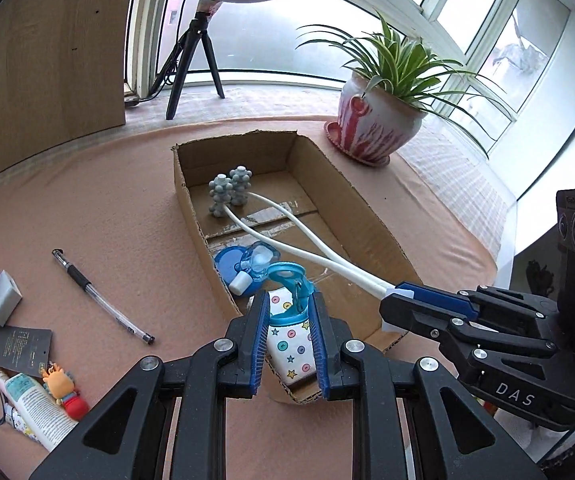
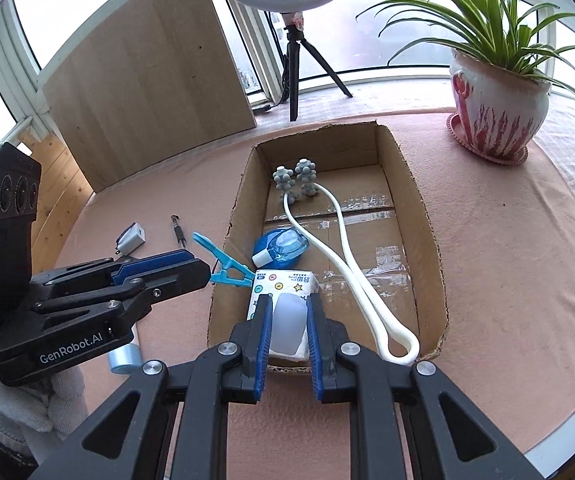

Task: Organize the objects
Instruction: 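Carry the white block with the right gripper and blue clip with the left into the box, release both, then grasp the orange deer figurine with the right gripper while the left gripper grasps the black cable, then carry the figurine with the right gripper and cable with the left over the box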

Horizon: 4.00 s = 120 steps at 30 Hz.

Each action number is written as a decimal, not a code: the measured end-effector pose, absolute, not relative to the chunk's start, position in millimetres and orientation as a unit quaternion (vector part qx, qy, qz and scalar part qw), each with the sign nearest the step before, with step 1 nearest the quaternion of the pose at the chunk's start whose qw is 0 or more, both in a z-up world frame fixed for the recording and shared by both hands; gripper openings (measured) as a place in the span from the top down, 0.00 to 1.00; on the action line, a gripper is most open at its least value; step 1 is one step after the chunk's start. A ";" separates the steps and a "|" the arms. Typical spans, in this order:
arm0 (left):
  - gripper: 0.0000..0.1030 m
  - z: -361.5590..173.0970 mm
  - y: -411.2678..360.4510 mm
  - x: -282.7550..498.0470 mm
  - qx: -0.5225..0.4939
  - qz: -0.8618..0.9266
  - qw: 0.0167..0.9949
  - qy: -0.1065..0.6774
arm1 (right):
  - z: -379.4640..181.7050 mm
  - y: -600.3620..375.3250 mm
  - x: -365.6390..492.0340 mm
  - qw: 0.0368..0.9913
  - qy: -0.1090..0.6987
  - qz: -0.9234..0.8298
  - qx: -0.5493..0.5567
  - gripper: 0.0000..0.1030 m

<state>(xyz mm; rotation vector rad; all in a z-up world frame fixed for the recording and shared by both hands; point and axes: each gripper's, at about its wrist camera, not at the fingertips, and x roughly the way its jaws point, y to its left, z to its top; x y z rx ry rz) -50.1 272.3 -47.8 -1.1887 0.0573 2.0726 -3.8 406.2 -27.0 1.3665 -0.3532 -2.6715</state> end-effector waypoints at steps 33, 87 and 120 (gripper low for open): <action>0.69 -48.1 159.1 -46.6 -0.476 0.829 0.292 -0.014 | -15.2 392.1 7.5 0.068 -0.138 -0.894 0.422 0.67; 0.76 -138.3 -30.1 -115.6 -0.541 0.830 0.138 0.010 | -96.9 192.1 -87.6 0.180 -0.067 -0.810 0.554 0.62; 0.96 -112.5 -72.0 -98.2 -0.506 0.854 0.109 -0.057 | -103.6 185.2 -85.6 0.180 -0.012 -0.811 0.557 0.73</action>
